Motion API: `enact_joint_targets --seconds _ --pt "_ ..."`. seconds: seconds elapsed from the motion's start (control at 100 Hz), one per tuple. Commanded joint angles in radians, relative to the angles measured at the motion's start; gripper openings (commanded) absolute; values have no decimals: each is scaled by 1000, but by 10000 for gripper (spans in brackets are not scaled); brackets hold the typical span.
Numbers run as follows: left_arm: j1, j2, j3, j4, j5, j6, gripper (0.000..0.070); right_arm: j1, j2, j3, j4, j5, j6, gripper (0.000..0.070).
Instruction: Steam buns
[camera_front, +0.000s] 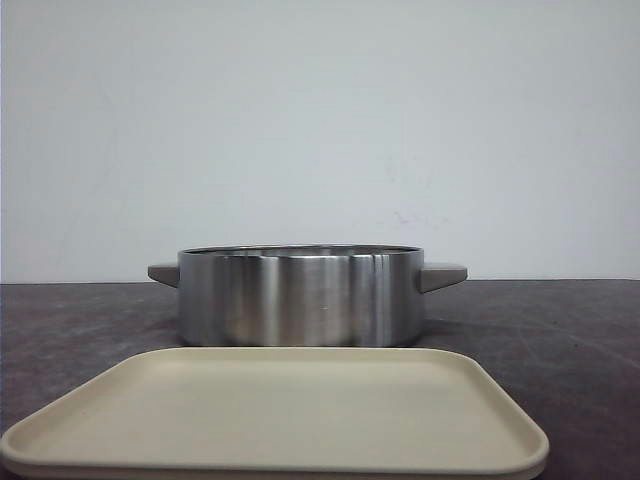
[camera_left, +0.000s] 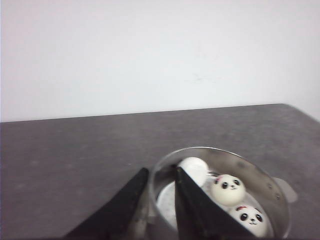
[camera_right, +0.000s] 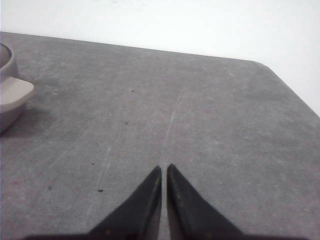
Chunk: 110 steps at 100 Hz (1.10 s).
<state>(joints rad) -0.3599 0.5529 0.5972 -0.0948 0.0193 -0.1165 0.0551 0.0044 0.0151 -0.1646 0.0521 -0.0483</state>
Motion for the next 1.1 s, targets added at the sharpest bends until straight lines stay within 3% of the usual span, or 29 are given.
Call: enact_joint_targets --seconds 0.0,0.53,0.9,1.09 --pt "41 -25 -56 77 48 -41 67 0 -1 -3 13 1 -4 11" --pt "340 -548 -459 95 53 -80 67 0 -1 -3 14 1 -4 11" --pt "462 -550 -583 134 53 -106 67 0 -1 -3 14 1 -4 11" --pt "479 -550 -584 82 60 -52 67 0 -1 -3 14 1 -4 12"
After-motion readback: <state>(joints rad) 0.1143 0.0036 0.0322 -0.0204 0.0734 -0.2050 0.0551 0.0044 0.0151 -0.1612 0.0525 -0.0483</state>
